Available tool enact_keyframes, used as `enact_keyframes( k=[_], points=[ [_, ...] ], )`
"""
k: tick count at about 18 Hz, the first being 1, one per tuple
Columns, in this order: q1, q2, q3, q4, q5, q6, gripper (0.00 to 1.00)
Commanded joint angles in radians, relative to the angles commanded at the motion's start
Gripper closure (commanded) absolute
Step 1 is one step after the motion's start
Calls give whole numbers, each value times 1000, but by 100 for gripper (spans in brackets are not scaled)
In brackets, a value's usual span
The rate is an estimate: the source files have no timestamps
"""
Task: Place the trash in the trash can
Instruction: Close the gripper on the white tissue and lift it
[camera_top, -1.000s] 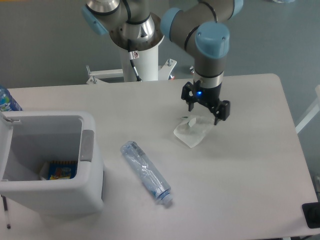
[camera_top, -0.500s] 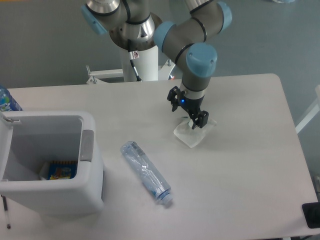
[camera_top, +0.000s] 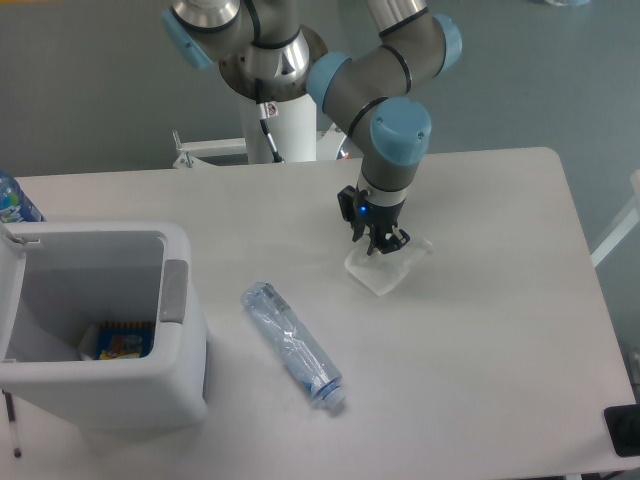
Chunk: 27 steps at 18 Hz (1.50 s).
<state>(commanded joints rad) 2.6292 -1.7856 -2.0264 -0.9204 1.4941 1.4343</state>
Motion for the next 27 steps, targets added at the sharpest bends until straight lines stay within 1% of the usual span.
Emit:
enact_keyframes(
  k=[2, 4, 5, 7, 8, 9, 10, 12, 14, 19, 22, 25, 27],
  points=[
    [2, 3, 21, 0, -5, -11, 100],
    [9, 8, 61, -11, -15, -37, 100],
    [14, 9, 67, -11, -23, -41, 100],
    [35, 17, 90, -14, -58, -43, 100],
    [49, 32, 106, -21, -99, -43, 100],
    [72, 47, 127, -35, -188, -49, 100],
    [78, 54, 144, -43, -251, -73, 100],
    [87, 72, 185, -43, -340, -170, 100],
    [87, 83, 244, -45, -420, -292, 100],
    [84, 83, 383, -41, -623, -662, 100],
    [71, 86, 460, -37, -644, -816, 100],
    [48, 103, 489, -28, -707, -931, 100],
    [28, 113, 509, -28, -712, -1004, 100]
  ],
)
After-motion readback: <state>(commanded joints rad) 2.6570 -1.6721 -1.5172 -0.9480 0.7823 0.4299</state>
